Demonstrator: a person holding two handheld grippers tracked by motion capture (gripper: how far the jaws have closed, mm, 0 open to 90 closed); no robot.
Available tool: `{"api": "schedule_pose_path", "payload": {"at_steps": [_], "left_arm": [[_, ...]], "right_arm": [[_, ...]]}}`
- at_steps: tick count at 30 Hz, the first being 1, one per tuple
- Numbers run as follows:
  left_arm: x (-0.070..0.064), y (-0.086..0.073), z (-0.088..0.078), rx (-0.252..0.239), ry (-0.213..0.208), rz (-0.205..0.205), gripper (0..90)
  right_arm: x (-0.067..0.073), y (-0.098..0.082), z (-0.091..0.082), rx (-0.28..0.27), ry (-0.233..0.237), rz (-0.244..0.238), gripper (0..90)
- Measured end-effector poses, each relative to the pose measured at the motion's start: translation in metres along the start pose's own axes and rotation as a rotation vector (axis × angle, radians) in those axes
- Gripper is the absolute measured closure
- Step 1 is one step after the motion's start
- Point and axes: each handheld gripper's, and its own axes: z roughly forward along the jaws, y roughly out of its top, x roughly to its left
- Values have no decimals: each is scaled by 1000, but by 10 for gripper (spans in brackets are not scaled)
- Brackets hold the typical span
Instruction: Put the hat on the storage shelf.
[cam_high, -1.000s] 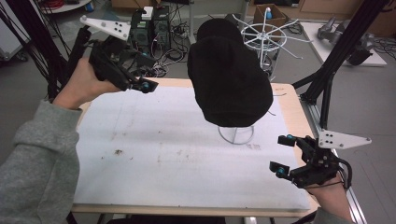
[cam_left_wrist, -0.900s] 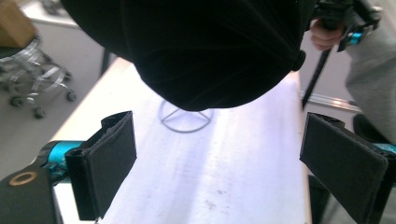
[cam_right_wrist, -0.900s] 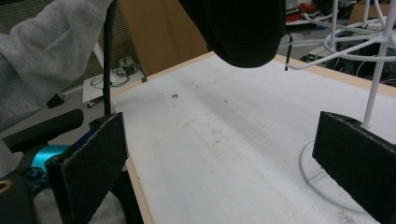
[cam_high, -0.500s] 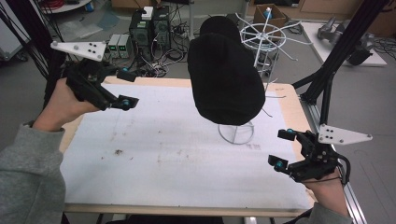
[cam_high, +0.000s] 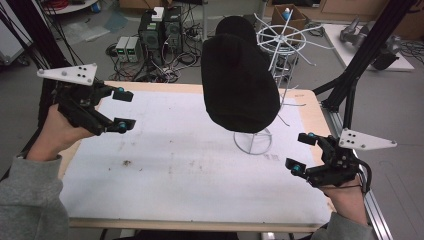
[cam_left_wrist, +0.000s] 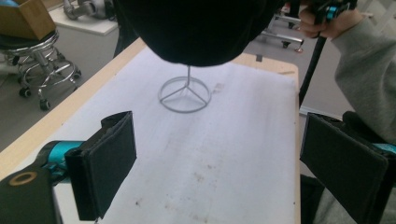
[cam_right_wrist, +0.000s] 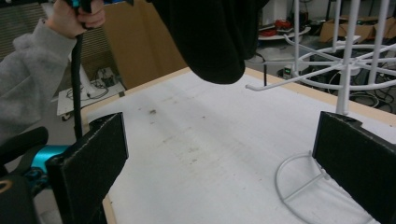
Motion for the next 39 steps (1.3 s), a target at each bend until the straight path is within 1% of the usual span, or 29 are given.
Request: {"api": "schedule_pose_path", "payload": {"at_steps": [2, 4, 6, 7, 8, 10, 11, 13, 16, 17, 18, 19, 20, 22, 26, 30, 33, 34, 36, 37, 38, 39], "left_arm": [[-2, -6, 0, 2, 5, -5, 109], [-3, -12, -1, -9, 10, -8, 109], [-4, -19, -2, -23, 12, -21, 109], [-4, -24, -3, -15, 19, -25, 109], [-4, -24, -3, -15, 19, -25, 109], [-3, -31, -4, -11, 26, -40, 109], [-3, -34, -5, -9, 31, -39, 109], [-3, -41, -7, -17, 35, -50, 109], [-4, -51, -10, -26, 41, -63, 109], [-4, -58, -12, -35, 48, -71, 109], [-4, -58, -12, -35, 48, -71, 109], [-5, -66, -13, -37, 64, -67, 109], [-5, -66, -13, -37, 64, -67, 109], [-6, -74, -13, -37, 82, -64, 109], [-7, -88, -18, -62, 80, -91, 109], [-11, -98, -23, -84, 101, -104, 109], [-13, -104, -29, -125, 97, -112, 110], [-13, -105, -29, -131, 101, -118, 110], [-13, -106, -30, -113, 131, -122, 110], [-13, -108, -31, -117, 142, -127, 110], [-14, -110, -32, -127, 143, -133, 110], [-15, -113, -33, -132, 146, -138, 109]], "right_arm": [[-2, 0, 1, -10, -5, 0, 23], [-2, 1, 2, -13, -7, -1, 23], [-3, 2, 3, -15, -6, -1, 23], [-3, 3, 3, -26, -1, -6, 23], [-3, 3, 3, -26, -1, -6, 23], [-3, 4, 4, -28, -1, -7, 23], [-3, 4, 6, -30, 0, -6, 23], [-4, 5, 8, -32, 1, -12, 23], [-4, 5, 9, -26, 1, -8, 23], [-4, 6, 10, -23, -2, -12, 23], [-4, 6, 10, -23, -2, -12, 23], [-4, 6, 11, -25, -4, -12, 23], [-4, 6, 11, -25, -4, -12, 23], [-2, 7, 11, -25, -8, -8, 23], [-1, 8, 12, -30, -13, -14, 23], [0, 8, 12, -30, -18, -17, 23], [0, 9, 10, -45, -28, -15, 23], [0, 9, 10, -45, -28, -15, 23], [-1, 9, 10, -50, -32, -15, 23], [-2, 10, 10, -52, -42, -8, 23], [-2, 10, 10, -52, -42, -8, 23], [-2, 10, 11, -51, -55, -11, 23]]}}
